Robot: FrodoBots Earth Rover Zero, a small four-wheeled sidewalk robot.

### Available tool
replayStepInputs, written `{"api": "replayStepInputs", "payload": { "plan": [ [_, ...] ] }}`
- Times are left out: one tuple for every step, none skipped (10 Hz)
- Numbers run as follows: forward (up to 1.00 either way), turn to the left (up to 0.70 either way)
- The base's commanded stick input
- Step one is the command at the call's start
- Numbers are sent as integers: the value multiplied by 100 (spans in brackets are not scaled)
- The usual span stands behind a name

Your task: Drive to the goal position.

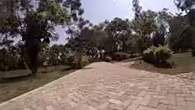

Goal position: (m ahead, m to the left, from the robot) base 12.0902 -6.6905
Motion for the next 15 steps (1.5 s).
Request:
{"api": "replayStepInputs", "payload": {
  "plan": [
    [30,0],
    [30,0],
    [30,0],
    [30,0],
    [30,0],
    [30,0],
    [30,0],
    [30,0],
    [30,0],
    [30,0],
    [30,0],
    [30,0],
    [30,0],
    [30,0],
    [30,0]
  ]
}}
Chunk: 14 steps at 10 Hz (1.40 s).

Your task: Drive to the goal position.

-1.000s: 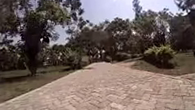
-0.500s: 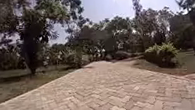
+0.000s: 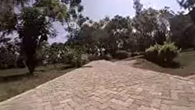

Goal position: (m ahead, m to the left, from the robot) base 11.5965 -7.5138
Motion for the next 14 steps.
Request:
{"api": "replayStepInputs", "payload": {
  "plan": [
    [30,0],
    [30,0],
    [30,0],
    [30,0],
    [30,0],
    [30,0],
    [30,0],
    [30,0],
    [30,0],
    [30,0],
    [30,0],
    [30,0],
    [30,0],
    [30,0]
  ]
}}
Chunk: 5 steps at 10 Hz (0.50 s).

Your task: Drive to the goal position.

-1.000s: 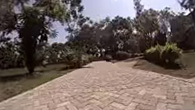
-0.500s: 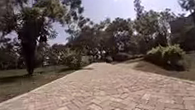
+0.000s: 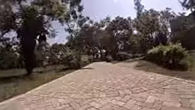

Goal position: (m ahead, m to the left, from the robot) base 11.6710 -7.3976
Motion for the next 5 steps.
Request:
{"api": "replayStepInputs", "payload": {
  "plan": [
    [30,0],
    [30,0],
    [30,0],
    [30,0],
    [30,0]
  ]
}}
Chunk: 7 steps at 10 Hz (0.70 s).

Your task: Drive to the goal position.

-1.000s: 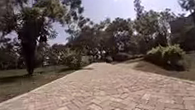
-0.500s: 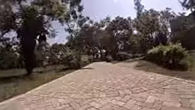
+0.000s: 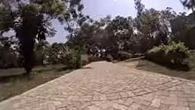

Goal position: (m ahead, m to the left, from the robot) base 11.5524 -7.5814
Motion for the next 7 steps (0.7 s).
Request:
{"api": "replayStepInputs", "payload": {
  "plan": [
    [30,0],
    [30,0],
    [30,0],
    [30,0],
    [30,0],
    [30,0],
    [30,0]
  ]
}}
